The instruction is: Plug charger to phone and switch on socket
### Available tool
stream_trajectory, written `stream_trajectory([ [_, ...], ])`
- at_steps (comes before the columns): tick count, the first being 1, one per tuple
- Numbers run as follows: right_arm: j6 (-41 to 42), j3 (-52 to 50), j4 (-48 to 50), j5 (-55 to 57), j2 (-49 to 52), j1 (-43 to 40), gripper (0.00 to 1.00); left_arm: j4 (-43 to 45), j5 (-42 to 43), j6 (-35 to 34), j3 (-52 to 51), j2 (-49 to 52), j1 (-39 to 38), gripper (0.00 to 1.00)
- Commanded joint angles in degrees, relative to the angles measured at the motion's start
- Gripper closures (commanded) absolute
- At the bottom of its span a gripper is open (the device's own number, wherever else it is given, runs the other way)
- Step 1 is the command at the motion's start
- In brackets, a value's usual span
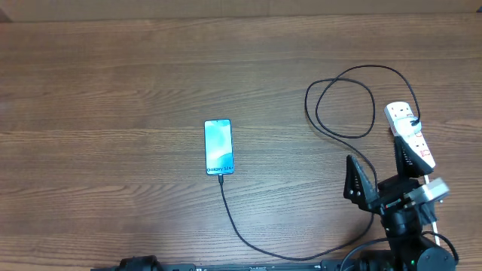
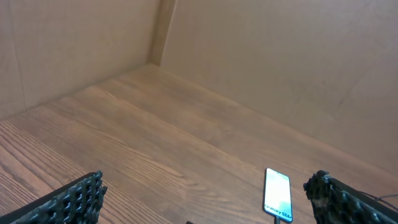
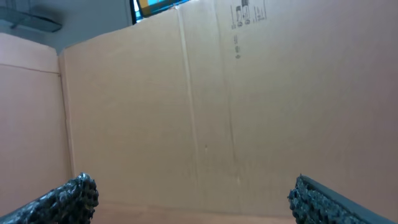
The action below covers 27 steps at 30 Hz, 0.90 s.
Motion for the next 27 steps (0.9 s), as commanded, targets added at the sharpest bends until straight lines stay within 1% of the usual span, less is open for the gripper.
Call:
stream_trajectory([
  [1,-1.14,-2.47,2.21,1.16,-0.96,0.44,0.00,0.11,-0.59,-1.16,0.02,-0.55,0.35,0.00],
  [5,-1.46,-3.87,2.69,1.42,-0.96,0.44,0.00,0.11,-0.59,-1.16,0.02,-0.55,0.35,0.00],
  [10,-5.60,-6.86,3.48,1.40,-0.98,0.44,0.00,0.11,-0.59,-1.16,0.02,-0.55,0.35,0.01],
  [15,-5.70,-10.80,5.57,1.86,-0.98,0.44,0.00,0.11,-0.59,-1.16,0.02,-0.55,0.35,0.00],
  [19,-6.14,-10.99,3.19,4.00,-0.98,0.44,0.00,0.11,-0.59,-1.16,0.02,-0.55,0.35,0.00],
  [21,-7.65,-10.99,1.84,5.01,-0.98,0.44,0.00,0.11,-0.59,-1.16,0.02,-0.55,0.35,0.00],
  [27,-8.41,-11.02,-4.48,10.21,-0.98,0.44,0.00,0.11,-0.59,-1.16,0.02,-0.55,0.35,0.00],
])
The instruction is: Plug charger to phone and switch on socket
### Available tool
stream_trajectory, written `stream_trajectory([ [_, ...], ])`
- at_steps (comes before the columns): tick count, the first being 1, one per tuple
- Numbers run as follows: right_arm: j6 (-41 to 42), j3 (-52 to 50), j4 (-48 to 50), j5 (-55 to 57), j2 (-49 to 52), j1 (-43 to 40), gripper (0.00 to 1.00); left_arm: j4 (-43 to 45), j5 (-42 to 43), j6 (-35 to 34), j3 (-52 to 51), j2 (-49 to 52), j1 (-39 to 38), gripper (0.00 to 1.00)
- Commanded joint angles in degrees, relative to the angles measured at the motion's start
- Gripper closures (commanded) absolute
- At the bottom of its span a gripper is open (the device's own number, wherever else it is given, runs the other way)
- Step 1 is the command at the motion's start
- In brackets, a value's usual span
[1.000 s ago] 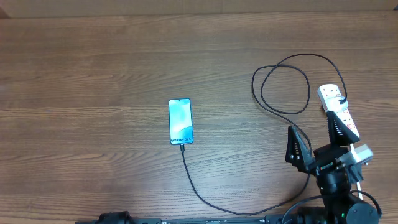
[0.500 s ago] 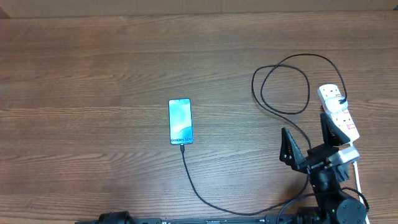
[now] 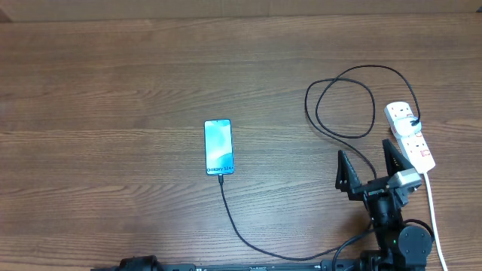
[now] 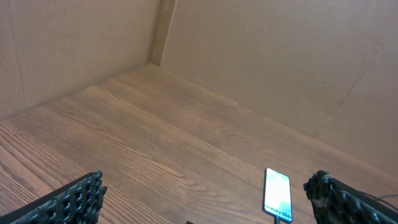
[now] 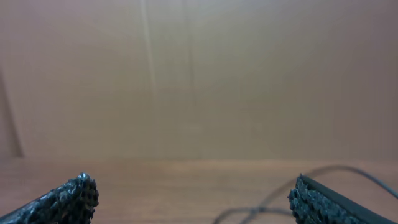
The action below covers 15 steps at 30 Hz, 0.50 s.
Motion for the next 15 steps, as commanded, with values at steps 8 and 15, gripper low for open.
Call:
stream_trajectory([
  [8,-1.01,-0.63,-12.57,5.01,-0.59,0.31,0.00,0.11,-0.59,-1.16,0.02,-0.55,0.35,0.00],
  [15,-1.01,-0.63,-12.37,5.42,-0.59,0.22,0.00,0.11,-0.59,-1.16,0.02,-0.55,0.35,0.00],
])
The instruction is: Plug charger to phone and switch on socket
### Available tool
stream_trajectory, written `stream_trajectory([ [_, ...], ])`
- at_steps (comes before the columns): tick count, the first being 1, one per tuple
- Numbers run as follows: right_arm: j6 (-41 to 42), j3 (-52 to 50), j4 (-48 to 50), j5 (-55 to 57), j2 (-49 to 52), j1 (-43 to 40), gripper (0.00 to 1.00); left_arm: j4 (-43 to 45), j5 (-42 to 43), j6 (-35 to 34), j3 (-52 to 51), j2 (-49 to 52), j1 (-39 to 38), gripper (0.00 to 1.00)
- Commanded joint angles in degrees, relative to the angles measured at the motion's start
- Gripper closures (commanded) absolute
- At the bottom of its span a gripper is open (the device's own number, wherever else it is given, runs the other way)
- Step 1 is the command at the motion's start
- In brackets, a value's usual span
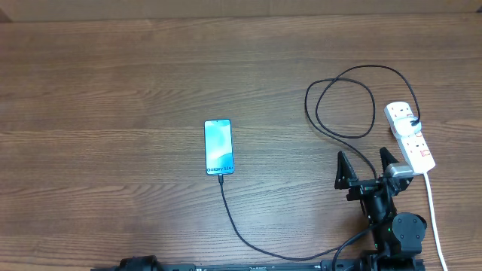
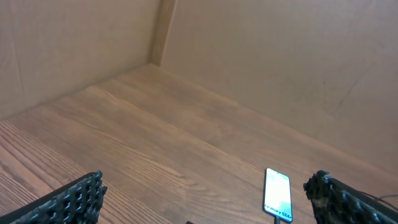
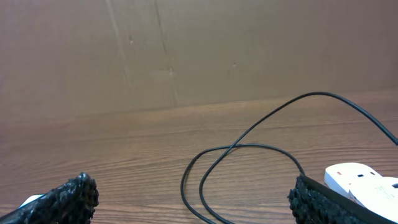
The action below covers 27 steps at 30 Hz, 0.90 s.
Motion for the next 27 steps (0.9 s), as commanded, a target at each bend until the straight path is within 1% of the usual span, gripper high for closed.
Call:
stream_trajectory([
  [1,-0.26,-0.63,0.33,0.96,-0.59,0.22,0.00,0.11,-0.59,-1.16,0.02,-0.55,0.35,0.01],
  [5,-0.26,-0.63,0.33,0.96,-0.59,-0.04,0.00,0.11,-0.59,-1.16,0.02,-0.55,0.35,0.00],
  [11,-0.26,-0.63,0.33,0.98,-0.59,-3.58,0.00,0.11,-0.59,-1.16,0.02,-0.55,0.35,0.00],
  [27,-0.26,-0.61,0.31,0.98,-0.57,-3.56,0.00,0.11,-0.59,-1.16,0.02,-0.55,0.35,0.00],
])
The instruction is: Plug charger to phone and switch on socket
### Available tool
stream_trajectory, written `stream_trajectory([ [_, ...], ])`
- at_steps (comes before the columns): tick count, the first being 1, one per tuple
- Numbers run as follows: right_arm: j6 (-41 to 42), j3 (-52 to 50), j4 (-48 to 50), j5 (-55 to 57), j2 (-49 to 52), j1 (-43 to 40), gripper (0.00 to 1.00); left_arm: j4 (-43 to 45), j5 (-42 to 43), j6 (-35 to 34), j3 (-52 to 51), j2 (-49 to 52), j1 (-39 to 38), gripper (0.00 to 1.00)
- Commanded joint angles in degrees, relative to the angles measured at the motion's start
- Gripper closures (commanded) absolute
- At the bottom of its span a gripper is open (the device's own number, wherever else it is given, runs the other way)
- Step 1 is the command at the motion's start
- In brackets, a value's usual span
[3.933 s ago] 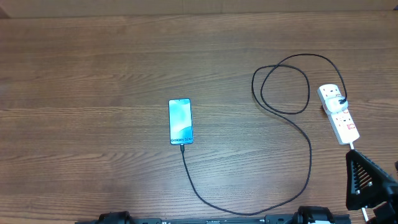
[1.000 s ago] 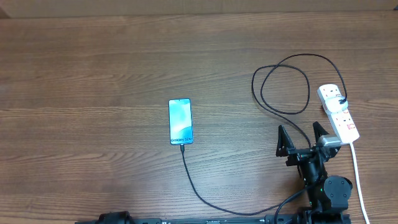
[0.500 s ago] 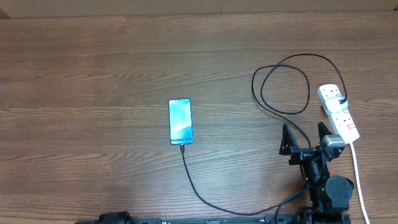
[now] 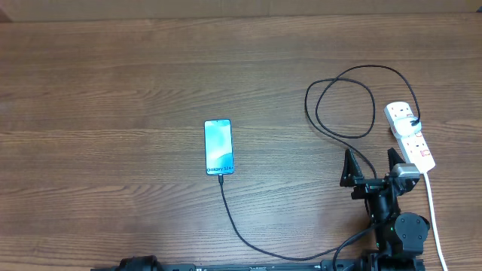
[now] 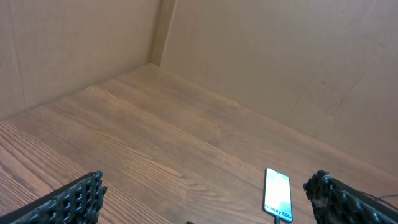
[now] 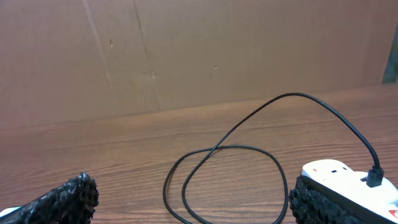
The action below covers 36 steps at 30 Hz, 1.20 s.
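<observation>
The phone [image 4: 218, 146] lies screen-up and lit at mid-table, also seen in the left wrist view [image 5: 278, 194]. A black charger cable [image 4: 248, 237] meets its near end, runs along the front and loops [image 4: 345, 102] up to the white socket strip [image 4: 409, 134] at the right, where a black plug sits. My right gripper [image 4: 370, 165] stands open just left of the strip's near end, with the cable loop [image 6: 224, 180] and the strip [image 6: 341, 176] ahead of it. My left gripper [image 5: 205, 208] is open with nothing between its fingers [image 5: 68, 199], well short of the phone.
Brown cardboard walls [image 5: 261, 56] close off the table's far side and left side. The strip's white lead [image 4: 431, 218] runs down toward the front edge beside the right arm's base [image 4: 399, 233].
My right gripper has shifted slightly to the right, so more of the socket strip and its plug show in the right wrist view. The left gripper, phone and cable are unchanged.
My right gripper was open over the strip's near end, its camera facing the cardboard wall. Then it stood further left and nearer the front, looking level. Later the cable loop and strip came into its view, and now more of the strip. The left arm stayed still.
</observation>
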Motion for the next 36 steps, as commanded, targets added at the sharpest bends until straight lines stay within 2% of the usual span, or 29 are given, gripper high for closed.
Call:
stream_trajectory([
  [1,-0.26,-0.61,0.31,0.39,-0.57,-0.11,0.00,0.11,-0.59,-1.16,0.02,-0.55,0.35,0.00],
  [16,-0.26,-0.61,0.31,0.39,-0.57,-0.11,0.00,0.26,-1.42,-1.29,-0.07,-0.55,0.35,0.00],
  [19,-0.26,-0.61,0.31,0.39,-0.57,-0.11,0.00,0.83,-0.74,-4.55,-2.25,-0.55,0.35,0.00],
  [22,-0.26,-0.61,0.31,0.39,-0.57,-0.11,0.00,3.34,-0.76,-4.81,-7.08,-0.55,0.35,0.00],
  [27,-0.26,-0.61,0.31,0.39,-0.57,-0.11,0.00,15.28,1.81,-3.87,-20.98,-0.55,0.35,0.01],
  [32,-0.26,-0.61,0.31,0.39,-0.57,-0.11,0.00,32.96,10.36,3.48,-39.06,-0.55,0.35,0.00],
  [36,-0.26,-0.61,0.31,0.39,-0.57,-0.11,0.00,48.28,16.57,4.44,-55.69,-0.55,0.35,0.01],
])
